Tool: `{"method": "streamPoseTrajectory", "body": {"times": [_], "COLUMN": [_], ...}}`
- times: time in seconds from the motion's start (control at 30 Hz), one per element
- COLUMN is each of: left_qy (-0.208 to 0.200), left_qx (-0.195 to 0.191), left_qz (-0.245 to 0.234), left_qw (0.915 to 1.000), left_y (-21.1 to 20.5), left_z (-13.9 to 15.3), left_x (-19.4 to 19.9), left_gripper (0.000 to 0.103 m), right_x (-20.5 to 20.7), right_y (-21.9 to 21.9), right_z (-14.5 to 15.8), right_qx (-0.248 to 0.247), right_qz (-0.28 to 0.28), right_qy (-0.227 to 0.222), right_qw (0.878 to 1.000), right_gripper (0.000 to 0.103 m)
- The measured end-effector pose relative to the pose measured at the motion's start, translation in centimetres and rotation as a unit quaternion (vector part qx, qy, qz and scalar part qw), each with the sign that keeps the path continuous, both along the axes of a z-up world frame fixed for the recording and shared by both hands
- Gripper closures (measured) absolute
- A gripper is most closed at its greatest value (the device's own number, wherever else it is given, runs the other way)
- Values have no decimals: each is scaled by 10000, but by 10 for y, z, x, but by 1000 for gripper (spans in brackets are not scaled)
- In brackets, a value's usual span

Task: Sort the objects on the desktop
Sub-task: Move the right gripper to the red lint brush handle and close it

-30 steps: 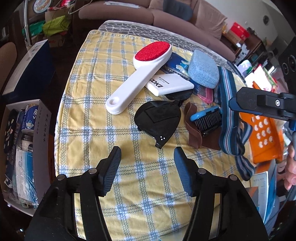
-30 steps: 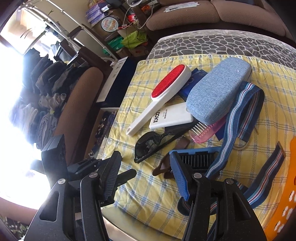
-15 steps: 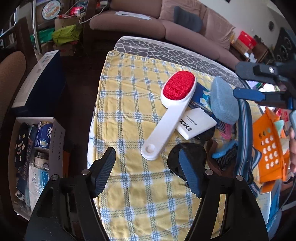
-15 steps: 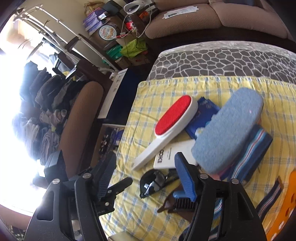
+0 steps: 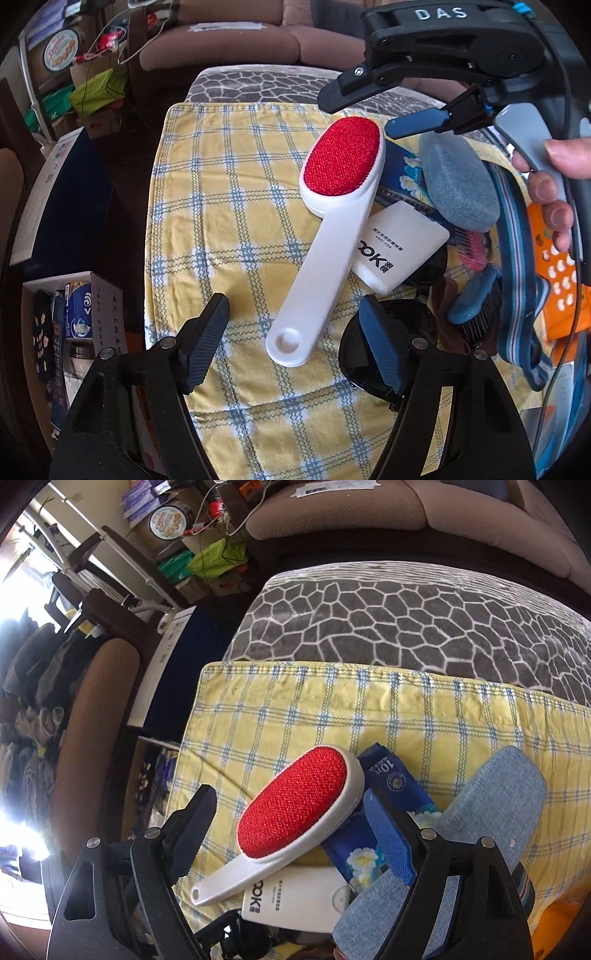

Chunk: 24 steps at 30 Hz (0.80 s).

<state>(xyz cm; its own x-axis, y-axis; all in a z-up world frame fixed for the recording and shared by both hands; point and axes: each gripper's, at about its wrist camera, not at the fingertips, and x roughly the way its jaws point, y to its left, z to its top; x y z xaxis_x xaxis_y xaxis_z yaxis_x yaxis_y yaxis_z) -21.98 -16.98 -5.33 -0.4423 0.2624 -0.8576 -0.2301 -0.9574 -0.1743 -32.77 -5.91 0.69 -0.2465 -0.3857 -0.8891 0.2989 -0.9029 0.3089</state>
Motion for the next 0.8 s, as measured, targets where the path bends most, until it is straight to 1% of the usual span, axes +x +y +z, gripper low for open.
{"method": "streamPoseTrajectory", "body": {"times": [0.1,0.13,0.17,0.2,0.23,0.27,0.3,0.33,0.4,0.47,0.53,0.6,0.67,0.73,0.8], "left_qy": [92,154,200,234,254,286,302,309,287,253,212,185,165,144,123], "left_qx": [-47,-94,-102,-84,-43,-12,-1,15,95,169,222,332,448,584,707], "left_qz": [-24,-13,2,21,36,51,59,61,51,6,-52,-120,-125,-89,-77], "left_qw": [9999,9998,9997,9997,9997,9996,9995,9995,9995,9995,9995,9992,9988,9981,9974], "left_y": [2,2,2,1,1,0,0,-1,-2,-2,0,1,0,-3,-6], "left_z": [-1,-1,-2,-3,-4,-4,-5,-5,-4,-3,-2,-3,-3,-4,-4], "left_x": [-1,-2,-2,-2,-2,-1,-1,-1,-2,-1,1,4,5,8,9], "left_gripper": [35,39,45,46,47,47,47,47,52,61,67,68,68,68,68], "right_x": [-4,-5,-5,-3,-2,0,1,1,1,1,4,9,13,16,21], "right_y": [-4,-5,-6,-9,-10,-12,-12,-9,-2,4,6,4,-2,-9,-15], "right_z": [-9,-13,-15,-16,-17,-18,-18,-17,-15,-11,-7,-3,-5,-18,-27], "right_qx": [104,128,192,308,410,521,567,509,276,-21,-346,-719,-959,-1003,-1031], "right_qz": [35,45,66,126,192,267,328,309,194,94,33,62,83,39,-11], "right_qy": [-58,-94,-94,-29,10,57,66,101,67,-3,-83,-235,-429,-789,-942], "right_qw": [9999,9999,9997,9994,9990,9983,9978,9982,9994,10000,9994,9971,9944,9918,9902], "right_gripper": [19,19,19,20,23,34,49,48,56,62,68,73,74,71,65]}}
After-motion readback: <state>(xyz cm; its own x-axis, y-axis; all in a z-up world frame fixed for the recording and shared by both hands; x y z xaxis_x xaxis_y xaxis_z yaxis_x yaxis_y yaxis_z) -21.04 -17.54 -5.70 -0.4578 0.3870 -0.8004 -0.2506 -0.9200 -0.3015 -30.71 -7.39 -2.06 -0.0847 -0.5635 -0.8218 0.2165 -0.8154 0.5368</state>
